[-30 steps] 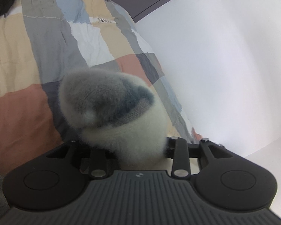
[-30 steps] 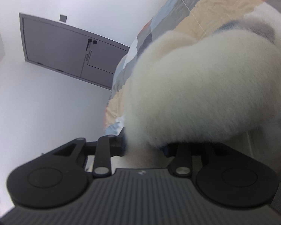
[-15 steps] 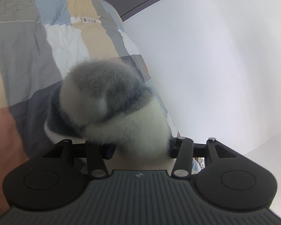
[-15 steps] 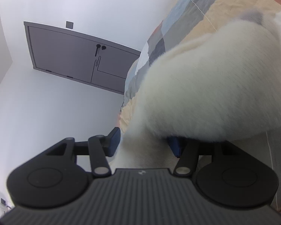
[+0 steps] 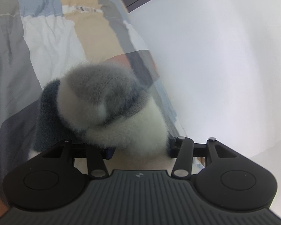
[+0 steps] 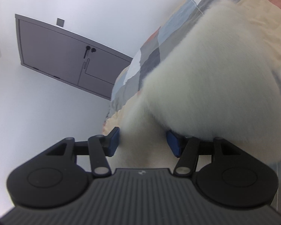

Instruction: Fold large clothes

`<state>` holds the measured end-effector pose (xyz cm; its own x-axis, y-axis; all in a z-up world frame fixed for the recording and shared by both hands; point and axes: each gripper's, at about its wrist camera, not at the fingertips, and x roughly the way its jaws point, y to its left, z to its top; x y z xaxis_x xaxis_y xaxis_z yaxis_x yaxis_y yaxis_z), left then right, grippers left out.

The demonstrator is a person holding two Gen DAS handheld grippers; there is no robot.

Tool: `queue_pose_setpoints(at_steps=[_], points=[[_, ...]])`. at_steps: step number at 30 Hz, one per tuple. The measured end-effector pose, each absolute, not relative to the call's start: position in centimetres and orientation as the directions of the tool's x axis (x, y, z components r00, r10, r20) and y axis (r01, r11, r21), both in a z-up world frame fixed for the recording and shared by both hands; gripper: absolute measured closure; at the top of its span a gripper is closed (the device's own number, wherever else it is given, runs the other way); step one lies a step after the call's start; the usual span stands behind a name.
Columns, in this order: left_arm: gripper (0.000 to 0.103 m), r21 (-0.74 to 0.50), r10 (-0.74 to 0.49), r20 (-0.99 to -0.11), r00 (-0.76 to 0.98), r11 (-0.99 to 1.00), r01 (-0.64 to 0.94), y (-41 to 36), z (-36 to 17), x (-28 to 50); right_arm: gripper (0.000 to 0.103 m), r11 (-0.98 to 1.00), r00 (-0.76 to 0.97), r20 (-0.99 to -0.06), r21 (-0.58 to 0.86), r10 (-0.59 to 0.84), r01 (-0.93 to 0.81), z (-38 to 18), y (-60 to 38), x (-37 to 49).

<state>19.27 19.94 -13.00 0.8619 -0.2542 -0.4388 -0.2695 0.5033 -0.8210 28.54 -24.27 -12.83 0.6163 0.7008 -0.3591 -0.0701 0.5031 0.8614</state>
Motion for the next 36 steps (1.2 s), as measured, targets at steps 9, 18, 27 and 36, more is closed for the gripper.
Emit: queue_pose_setpoints(at_steps=[9,18,27,36], points=[[0.048,-0.806,-0.270,-0.470,0.841,0.519,-0.284,21.7,-17.4,25.7,0.048,0.533,0.579,-0.410,0.844,0.705,-0.051,-16.6,-22.6,34.3],[0.047,-0.812,-0.286,-0.461,0.840,0.517,-0.269,23.0,-19.3,27.9,0.049,0.564,0.564,-0.415,0.819,0.714,-0.111,-18.5,-21.6,36.8],[0.038,-0.810,-0.295,-0.434,0.851,0.542,-0.225,22.1,-16.8,25.6,0.048,0.590,0.568,-0.426,0.796,0.704,-0.133,-16.7,-21.5,35.7],[0.036,-0.568,-0.164,-0.470,0.867,0.808,-0.155,18.2,-12.9,21.9,0.045,0.762,0.607,-0.514,0.593,0.606,-0.259,-12.9,-20.6,31.8]])
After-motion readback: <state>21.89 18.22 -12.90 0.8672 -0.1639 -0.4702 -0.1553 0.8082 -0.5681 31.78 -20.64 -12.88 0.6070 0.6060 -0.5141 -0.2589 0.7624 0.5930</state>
